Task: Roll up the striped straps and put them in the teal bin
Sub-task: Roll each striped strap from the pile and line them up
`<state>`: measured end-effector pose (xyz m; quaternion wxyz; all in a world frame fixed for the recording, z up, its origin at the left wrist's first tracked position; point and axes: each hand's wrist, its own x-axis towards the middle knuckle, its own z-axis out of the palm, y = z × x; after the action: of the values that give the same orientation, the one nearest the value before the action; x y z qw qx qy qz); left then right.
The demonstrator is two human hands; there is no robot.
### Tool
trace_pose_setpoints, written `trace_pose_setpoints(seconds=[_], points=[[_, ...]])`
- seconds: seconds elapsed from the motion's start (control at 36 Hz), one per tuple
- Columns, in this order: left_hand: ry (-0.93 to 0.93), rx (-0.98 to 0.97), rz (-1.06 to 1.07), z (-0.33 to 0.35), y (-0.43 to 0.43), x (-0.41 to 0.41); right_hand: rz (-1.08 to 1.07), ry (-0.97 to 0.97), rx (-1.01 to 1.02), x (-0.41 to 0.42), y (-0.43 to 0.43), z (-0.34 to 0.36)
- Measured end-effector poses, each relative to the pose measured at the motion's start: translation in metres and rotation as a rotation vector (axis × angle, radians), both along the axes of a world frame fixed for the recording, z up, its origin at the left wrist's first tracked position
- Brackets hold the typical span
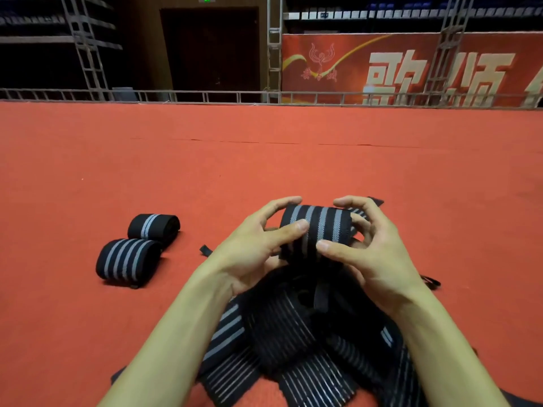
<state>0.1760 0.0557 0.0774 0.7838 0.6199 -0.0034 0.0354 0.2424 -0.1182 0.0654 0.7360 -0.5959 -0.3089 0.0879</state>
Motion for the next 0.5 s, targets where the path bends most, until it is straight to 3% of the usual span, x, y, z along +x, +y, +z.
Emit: trace_pose_setpoints(seconds=[0.25, 0.5], points=[[-0.066, -0.050, 0.066, -0.016, -0.007, -0.003, -0.033, 0.069, -0.092, -0.007, -0.007, -0.005], [-0.088, 0.012, 0.123, -0.012, 0.002, -0.057, -0.001, 0.058, -0.216, -0.057, 0.001, 0.011]])
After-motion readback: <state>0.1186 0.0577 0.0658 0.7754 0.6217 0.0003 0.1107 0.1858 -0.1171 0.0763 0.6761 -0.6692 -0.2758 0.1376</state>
